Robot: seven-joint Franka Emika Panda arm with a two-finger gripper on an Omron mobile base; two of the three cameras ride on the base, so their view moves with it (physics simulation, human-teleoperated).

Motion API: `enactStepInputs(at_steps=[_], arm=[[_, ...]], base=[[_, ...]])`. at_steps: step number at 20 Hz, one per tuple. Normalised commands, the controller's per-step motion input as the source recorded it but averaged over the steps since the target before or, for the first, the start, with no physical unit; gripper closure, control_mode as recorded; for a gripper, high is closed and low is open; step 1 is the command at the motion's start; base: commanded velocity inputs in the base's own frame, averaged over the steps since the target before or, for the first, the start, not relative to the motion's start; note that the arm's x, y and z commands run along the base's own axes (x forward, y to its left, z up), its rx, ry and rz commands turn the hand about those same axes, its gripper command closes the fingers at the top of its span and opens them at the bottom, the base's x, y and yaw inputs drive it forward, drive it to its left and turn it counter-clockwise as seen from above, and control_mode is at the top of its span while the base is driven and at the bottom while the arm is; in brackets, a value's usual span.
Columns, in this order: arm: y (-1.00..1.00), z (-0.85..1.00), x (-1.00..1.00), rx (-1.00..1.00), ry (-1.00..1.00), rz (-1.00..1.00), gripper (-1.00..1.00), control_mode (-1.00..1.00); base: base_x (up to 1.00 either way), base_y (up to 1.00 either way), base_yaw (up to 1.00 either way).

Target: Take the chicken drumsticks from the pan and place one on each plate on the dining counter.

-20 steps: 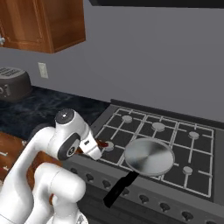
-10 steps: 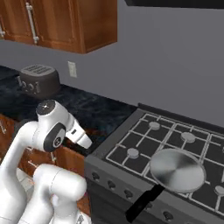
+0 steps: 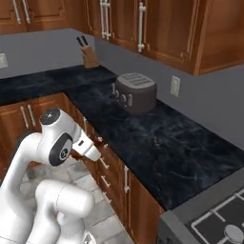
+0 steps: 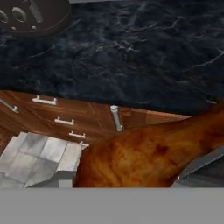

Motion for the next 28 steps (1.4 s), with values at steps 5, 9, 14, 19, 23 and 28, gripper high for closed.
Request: enactStepInputs(at_steps=[5,9,14,19,23,28], arm=[[0.0,0.0,0.0,0.0,0.0,0.0,1.0,1.0],[0.0,0.0,0.0,0.0,0.0,0.0,1.0,1.0],[0.0,0.0,0.0,0.0,0.0,0.0,1.0,1.0],[0.0,0.0,0.0,0.0,0.0,0.0,1.0,1.0],[0.0,0.0,0.0,0.0,0.0,0.0,1.0,1.0],[0.0,0.0,0.0,0.0,0.0,0.0,1.0,1.0]], base=[[0.13,0.3,0.83],[0.22,0.2,0.85],[0.63,0.27,0.71],[0.99,0.39,0.49],[1.0,0.42,0.47],[0.8,0.32,0.66]])
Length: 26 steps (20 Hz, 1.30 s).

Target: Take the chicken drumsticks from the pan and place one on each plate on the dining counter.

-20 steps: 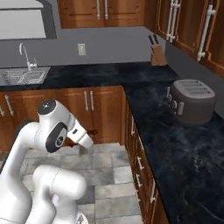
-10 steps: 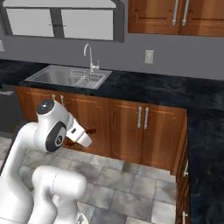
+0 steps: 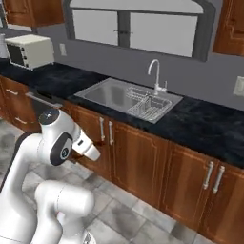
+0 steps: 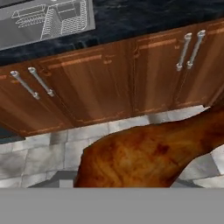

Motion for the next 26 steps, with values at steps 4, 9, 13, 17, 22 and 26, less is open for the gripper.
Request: enactStepInputs(at_steps=[4,9,13,17,22,26], arm=[[0.0,0.0,0.0,0.0,0.0,0.0,1.0,1.0],[0.0,0.0,0.0,0.0,0.0,0.0,1.0,1.0],[0.0,0.0,0.0,0.0,0.0,0.0,1.0,1.0],[0.0,0.0,0.0,0.0,0.0,0.0,1.0,1.0],[0.0,0.0,0.0,0.0,0.0,0.0,1.0,1.0],[0.0,0.0,0.0,0.0,0.0,0.0,1.0,1.0]], base=[[0.72,0.27,0.72],[0.73,0.29,0.7],[0.94,0.34,0.62],[1.0,0.31,0.4],[1.0,0.13,0.24],[1.0,0.05,0.25]])
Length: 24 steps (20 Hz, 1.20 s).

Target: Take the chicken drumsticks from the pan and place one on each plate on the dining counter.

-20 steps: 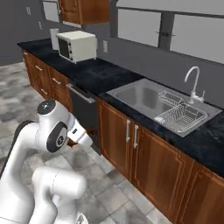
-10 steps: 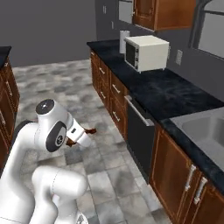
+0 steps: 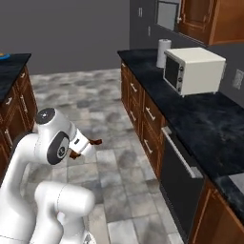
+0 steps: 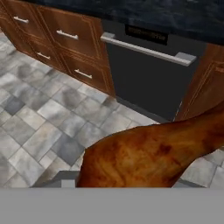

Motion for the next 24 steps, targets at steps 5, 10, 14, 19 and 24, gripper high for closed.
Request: enactStepInputs(at_steps=[5,10,14,19,24], arm=[[0.0,0.0,0.0,0.0,0.0,0.0,1.0,1.0],[0.0,0.0,0.0,0.0,0.0,0.0,1.0,1.0],[0.0,0.0,0.0,0.0,0.0,0.0,1.0,1.0],[0.0,0.0,0.0,0.0,0.0,0.0,1.0,1.0],[0.0,0.0,0.0,0.0,0.0,0.0,1.0,1.0]], base=[[1.0,0.0,0.28],[1.0,0.0,0.4],[1.0,0.0,0.45],[1.0,0.0,0.44],[1.0,-0.04,0.29]])
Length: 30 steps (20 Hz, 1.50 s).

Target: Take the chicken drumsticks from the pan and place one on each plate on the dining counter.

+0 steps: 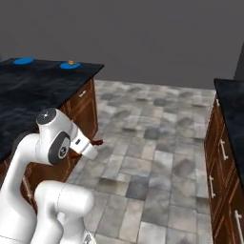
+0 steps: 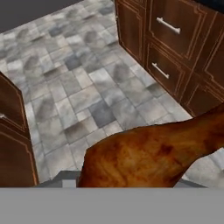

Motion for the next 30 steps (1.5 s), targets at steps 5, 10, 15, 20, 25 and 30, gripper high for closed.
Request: enactStepInputs(at_steps=[5,10,15,20,25,30], arm=[[0.0,0.0,0.0,0.0,0.0,0.0,1.0,1.0],[0.0,0.0,0.0,0.0,0.0,0.0,1.0,1.0],[0.0,0.0,0.0,0.0,0.0,0.0,1.0,1.0],[0.0,0.0,0.0,0.0,0.0,0.0,1.0,1.0],[0.0,0.0,0.0,0.0,0.0,0.0,1.0,1.0],[0.0,0.0,0.0,0.0,0.0,0.0,1.0,1.0]], base=[[1.0,0.0,0.01],[1.0,0.0,-0.03],[1.0,0.0,-0.05],[1.0,0.0,0.18],[1.0,-0.14,0.48],[1.0,-0.27,0.58]])
